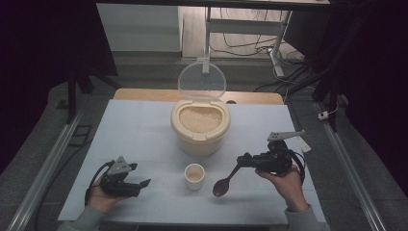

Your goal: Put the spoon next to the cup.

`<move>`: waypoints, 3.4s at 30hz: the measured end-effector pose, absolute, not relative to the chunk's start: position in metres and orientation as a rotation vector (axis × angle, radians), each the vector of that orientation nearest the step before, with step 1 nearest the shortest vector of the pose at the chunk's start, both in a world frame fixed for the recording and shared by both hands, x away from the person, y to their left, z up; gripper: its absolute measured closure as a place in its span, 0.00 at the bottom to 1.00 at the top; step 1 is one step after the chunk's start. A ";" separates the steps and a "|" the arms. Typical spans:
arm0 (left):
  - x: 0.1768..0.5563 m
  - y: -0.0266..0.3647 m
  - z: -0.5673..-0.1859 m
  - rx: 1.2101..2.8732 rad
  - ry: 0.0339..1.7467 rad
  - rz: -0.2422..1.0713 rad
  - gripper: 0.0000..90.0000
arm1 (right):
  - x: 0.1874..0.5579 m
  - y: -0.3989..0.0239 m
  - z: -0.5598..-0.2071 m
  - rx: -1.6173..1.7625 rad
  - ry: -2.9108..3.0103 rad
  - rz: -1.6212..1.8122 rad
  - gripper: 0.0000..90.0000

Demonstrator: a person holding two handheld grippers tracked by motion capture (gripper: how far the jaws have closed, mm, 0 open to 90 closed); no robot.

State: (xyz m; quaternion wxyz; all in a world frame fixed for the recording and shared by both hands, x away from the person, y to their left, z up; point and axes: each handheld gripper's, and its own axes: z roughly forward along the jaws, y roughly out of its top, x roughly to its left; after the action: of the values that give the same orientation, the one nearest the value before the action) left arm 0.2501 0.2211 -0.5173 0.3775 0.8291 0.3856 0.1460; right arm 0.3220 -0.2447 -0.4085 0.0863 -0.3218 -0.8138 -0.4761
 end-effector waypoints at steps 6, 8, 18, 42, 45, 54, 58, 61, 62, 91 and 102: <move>0.250 0.220 -0.518 2.124 0.984 0.374 0.24 | 0.326 -0.230 -0.418 -0.922 -2.459 -1.300 0.92; 0.251 0.220 -0.518 2.124 0.985 0.374 0.24 | 0.327 -0.224 -0.422 -0.898 -2.466 -1.268 0.92; 0.251 0.219 -0.518 2.133 0.983 0.373 0.24 | 0.336 -0.207 -0.435 -0.903 -2.462 -1.243 0.91; 0.252 0.217 -0.520 2.144 0.976 0.368 0.24 | 0.356 -0.194 -0.493 -1.111 -2.634 -1.303 0.64; 0.252 0.217 -0.520 2.146 0.976 0.368 0.24 | 0.357 -0.193 -0.500 -1.120 -2.662 -1.272 0.60; 0.252 0.216 -0.520 2.149 0.975 0.366 0.23 | 0.360 -0.190 -0.510 -1.119 -2.714 -1.226 0.50; 0.252 0.216 -0.520 2.153 0.975 0.366 0.23 | 0.360 -0.186 -0.512 -1.101 -2.784 -1.209 0.44; 0.252 0.216 -0.521 2.154 0.974 0.364 0.23 | 0.360 -0.184 -0.514 -1.119 -2.822 -1.187 0.40; 0.252 0.216 -0.521 2.160 0.970 0.364 0.23 | 0.361 -0.183 -0.515 -1.125 -2.833 -1.175 0.39; 0.249 0.218 -0.520 2.134 0.984 0.371 0.23 | 0.324 -0.247 -0.489 -1.044 -2.836 -1.446 0.37; 0.249 0.219 -0.520 2.110 0.998 0.352 0.23 | 0.301 -0.287 -0.495 -1.060 -2.866 -1.468 0.37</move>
State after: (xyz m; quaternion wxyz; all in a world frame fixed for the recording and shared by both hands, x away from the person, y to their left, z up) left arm 0.2488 0.2187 -0.5199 0.3810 0.8265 0.3908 0.1377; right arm 0.3009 -0.2873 -0.4949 -0.1242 -0.3102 -0.8388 -0.4297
